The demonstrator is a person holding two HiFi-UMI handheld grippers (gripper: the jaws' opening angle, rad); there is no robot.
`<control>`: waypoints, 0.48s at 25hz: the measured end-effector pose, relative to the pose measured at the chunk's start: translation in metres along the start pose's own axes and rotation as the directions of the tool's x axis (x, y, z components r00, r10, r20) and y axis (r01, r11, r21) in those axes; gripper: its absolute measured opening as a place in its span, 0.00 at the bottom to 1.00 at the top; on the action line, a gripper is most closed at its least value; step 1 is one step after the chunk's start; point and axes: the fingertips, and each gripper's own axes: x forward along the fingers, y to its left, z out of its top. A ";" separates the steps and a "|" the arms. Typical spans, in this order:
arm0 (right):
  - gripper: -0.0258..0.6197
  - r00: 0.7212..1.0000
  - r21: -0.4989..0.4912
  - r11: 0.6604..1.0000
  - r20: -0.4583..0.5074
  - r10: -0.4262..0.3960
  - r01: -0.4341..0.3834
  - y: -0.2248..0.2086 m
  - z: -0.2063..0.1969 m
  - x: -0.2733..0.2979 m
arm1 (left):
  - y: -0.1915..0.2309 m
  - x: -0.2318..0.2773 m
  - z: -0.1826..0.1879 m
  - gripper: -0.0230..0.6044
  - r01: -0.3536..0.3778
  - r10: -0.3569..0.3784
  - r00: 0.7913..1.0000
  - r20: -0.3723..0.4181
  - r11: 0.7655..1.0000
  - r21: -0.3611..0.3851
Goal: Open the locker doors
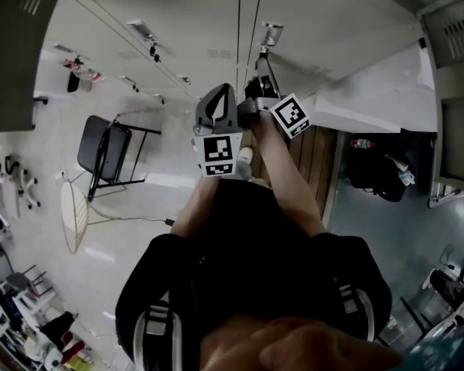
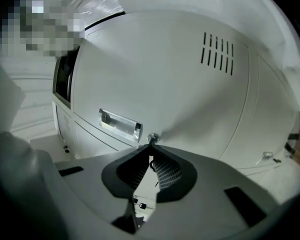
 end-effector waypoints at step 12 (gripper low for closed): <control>0.10 0.995 0.287 0.956 0.085 0.043 -0.065 -0.007 0.000 -0.002 | 0.003 -0.006 0.001 0.05 -0.009 0.009 1.000 0.002 1.000 0.001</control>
